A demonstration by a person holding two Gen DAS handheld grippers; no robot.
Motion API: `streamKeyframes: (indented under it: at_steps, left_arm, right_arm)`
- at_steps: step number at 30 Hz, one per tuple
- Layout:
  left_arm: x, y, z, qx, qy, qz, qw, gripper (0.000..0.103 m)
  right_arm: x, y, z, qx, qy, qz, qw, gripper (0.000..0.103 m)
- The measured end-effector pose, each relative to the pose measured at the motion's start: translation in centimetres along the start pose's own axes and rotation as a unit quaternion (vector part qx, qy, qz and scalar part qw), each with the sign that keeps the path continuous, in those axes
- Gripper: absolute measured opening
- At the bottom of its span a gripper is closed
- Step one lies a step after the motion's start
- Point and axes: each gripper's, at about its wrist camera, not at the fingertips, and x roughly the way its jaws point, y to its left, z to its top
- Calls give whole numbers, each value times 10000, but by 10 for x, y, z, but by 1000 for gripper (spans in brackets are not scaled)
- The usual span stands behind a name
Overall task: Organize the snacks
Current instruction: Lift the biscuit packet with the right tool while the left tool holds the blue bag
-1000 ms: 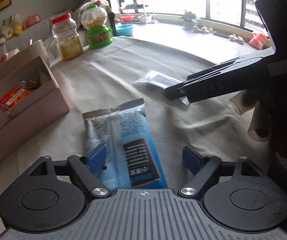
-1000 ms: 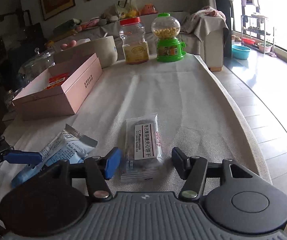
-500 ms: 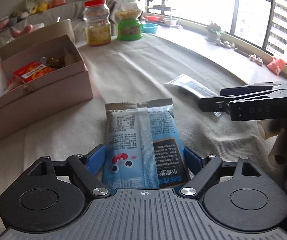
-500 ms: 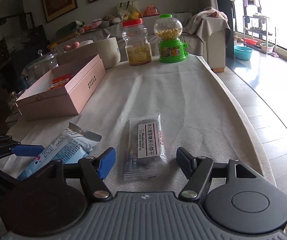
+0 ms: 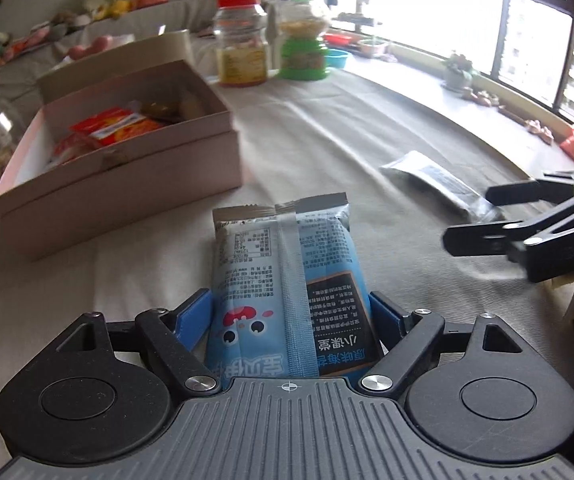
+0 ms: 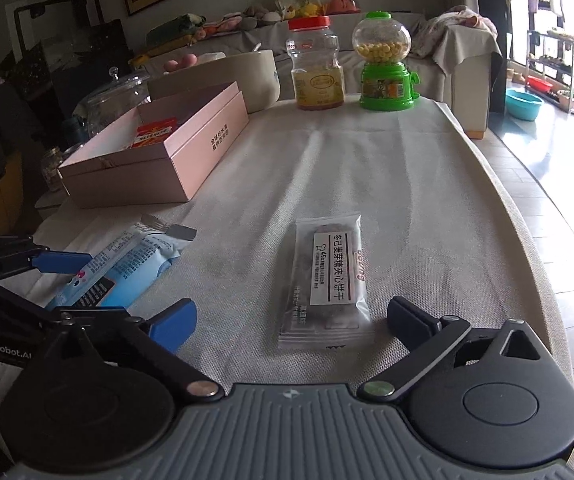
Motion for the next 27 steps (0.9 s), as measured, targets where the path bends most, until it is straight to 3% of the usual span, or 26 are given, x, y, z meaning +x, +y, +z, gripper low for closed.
streamKeyframes:
  at_steps: [5,10,18,27]
  left_arm:
    - [-4,15,-4,-519,-149,-278,9982,90]
    - [-5,22,-3,-935,-208,-454,9944,91]
    - [0,10,-4,-584,-234,-237,9977,93]
    - [1,7,-3,-389,-145,-215,9989,93]
  right_arm:
    - [0,2,1,-37,94,3,9999,103]
    - [5,21,-5,-567,176,-413,9974,103]
    - [3,22,-7,-572,135,-550,9968,102]
    - [14,17,14,-375,126,-709,9967,88]
